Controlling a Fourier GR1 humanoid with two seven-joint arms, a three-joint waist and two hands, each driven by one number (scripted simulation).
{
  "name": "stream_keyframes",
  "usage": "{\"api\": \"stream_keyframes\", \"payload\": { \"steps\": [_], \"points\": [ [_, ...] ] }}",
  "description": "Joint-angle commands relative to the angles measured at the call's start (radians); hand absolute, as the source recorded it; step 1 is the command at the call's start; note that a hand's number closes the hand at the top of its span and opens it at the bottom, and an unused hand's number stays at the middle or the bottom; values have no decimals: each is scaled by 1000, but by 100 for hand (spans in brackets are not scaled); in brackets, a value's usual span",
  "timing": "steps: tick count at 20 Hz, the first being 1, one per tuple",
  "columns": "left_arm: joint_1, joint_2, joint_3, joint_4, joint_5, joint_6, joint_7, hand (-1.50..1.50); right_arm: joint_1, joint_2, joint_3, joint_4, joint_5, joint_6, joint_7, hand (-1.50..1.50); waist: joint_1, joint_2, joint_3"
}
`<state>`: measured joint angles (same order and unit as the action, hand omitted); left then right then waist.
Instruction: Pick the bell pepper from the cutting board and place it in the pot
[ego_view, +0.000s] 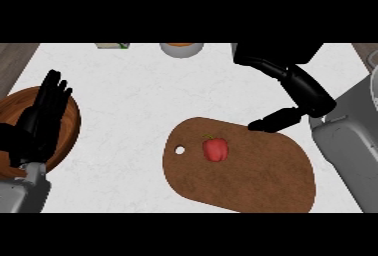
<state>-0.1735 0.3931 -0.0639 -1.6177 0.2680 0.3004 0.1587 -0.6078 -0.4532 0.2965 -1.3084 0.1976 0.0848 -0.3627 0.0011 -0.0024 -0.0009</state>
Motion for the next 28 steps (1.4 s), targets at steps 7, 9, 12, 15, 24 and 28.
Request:
{"api": "stream_keyframes", "payload": {
  "steps": [7,9,12,15,24,28],
  "points": [
    [-21,3,22,-8,3,0,38,0,-144,-59,243,-171,133,333,463,-150,0,-7,-2],
    [-21,-9,3,-19,-17,17,54,0,-176,-47,269,-189,147,395,540,-150,0,-6,-1],
    [-15,-9,14,13,-17,-10,16,0,-175,17,324,-244,146,480,701,-150,-5,-4,-1],
    [23,-12,18,-69,-21,6,42,0,-148,112,369,-240,176,497,817,-150,5,-3,0],
    [-35,-43,72,18,-55,-59,38,0,-40,226,313,-243,322,553,809,-150,1,2,1],
    [12,-65,73,1,-63,-71,6,0,56,164,320,-320,386,557,808,-150,-3,1,1]
  ]
}}
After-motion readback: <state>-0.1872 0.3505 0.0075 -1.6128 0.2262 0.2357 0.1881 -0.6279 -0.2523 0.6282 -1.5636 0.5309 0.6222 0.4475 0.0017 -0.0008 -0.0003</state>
